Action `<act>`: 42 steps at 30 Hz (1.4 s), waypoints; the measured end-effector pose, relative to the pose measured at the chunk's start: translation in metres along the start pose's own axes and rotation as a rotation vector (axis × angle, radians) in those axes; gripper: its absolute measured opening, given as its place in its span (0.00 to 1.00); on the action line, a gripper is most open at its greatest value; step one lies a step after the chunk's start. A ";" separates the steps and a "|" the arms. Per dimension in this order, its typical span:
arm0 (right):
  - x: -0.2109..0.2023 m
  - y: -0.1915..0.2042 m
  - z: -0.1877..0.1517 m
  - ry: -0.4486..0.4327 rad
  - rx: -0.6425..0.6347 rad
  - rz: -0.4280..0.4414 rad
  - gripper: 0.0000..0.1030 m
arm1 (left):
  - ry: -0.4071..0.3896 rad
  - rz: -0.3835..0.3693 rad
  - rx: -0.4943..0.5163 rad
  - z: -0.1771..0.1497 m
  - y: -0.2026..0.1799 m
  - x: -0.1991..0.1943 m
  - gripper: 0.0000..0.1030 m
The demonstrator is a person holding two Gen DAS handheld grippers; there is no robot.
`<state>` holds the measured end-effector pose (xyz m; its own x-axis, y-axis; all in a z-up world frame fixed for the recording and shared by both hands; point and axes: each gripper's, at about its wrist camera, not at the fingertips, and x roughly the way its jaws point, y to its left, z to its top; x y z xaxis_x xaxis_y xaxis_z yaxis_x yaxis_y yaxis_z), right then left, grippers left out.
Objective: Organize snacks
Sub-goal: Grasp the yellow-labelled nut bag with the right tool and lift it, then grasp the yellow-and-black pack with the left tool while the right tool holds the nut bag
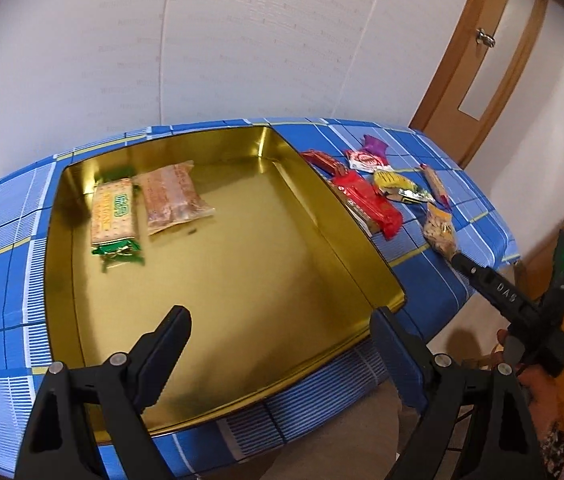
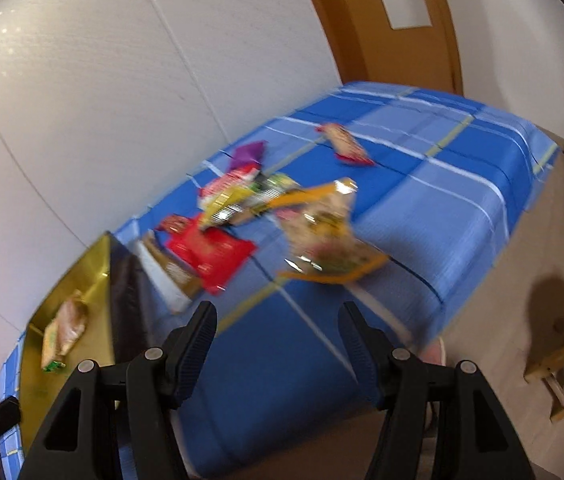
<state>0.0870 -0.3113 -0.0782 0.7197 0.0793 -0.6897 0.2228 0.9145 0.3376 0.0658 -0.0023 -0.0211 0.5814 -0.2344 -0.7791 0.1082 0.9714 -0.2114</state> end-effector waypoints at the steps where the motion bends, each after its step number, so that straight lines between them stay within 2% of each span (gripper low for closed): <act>1: 0.002 -0.005 -0.001 0.001 0.003 -0.008 0.62 | 0.003 -0.001 0.006 0.000 -0.002 0.001 0.89; 5: 0.008 -0.020 0.004 -0.007 0.005 -0.041 0.62 | 0.011 -0.005 0.031 -0.001 -0.011 0.004 0.89; 11: 0.029 -0.017 0.033 -0.005 -0.028 -0.068 0.62 | 0.011 0.000 0.062 0.002 -0.021 0.005 0.89; 15: 0.053 -0.011 0.051 0.008 -0.093 -0.102 0.63 | 0.018 0.010 0.074 0.004 -0.025 0.007 0.89; 21: 0.087 -0.007 0.058 0.054 -0.152 -0.095 0.63 | 0.024 0.042 0.122 0.011 -0.035 0.012 0.89; 25: 0.086 -0.001 0.050 -0.010 -0.225 -0.087 0.63 | 0.030 0.049 0.148 0.020 -0.046 0.018 0.89; 26: 0.084 0.000 0.048 -0.029 -0.235 -0.072 0.57 | 0.038 0.043 0.152 0.023 -0.050 0.020 0.89; 28: 0.082 -0.002 0.046 -0.038 -0.213 -0.061 0.55 | 0.045 0.036 0.163 0.027 -0.056 0.024 0.89; 29: 0.080 -0.005 0.047 -0.039 -0.189 -0.056 0.45 | 0.049 0.038 0.171 0.029 -0.060 0.026 0.89; 32: 0.073 -0.016 0.049 -0.045 -0.125 -0.021 0.40 | 0.047 0.036 0.204 0.040 -0.074 0.032 0.89; 36: 0.061 -0.032 0.045 -0.080 -0.133 -0.039 0.39 | 0.050 0.028 0.242 0.059 -0.096 0.046 0.89; 39: 0.060 -0.045 0.049 -0.073 -0.078 -0.027 0.39 | 0.041 0.032 0.289 0.078 -0.117 0.061 0.90; 42: 0.061 -0.051 0.051 -0.066 -0.021 -0.005 0.39 | 0.042 0.008 0.283 0.101 -0.134 0.085 0.90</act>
<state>0.1536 -0.3737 -0.1050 0.7610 0.0491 -0.6469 0.2130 0.9230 0.3206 0.1824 -0.1486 0.0004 0.5498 -0.2224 -0.8051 0.3282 0.9439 -0.0366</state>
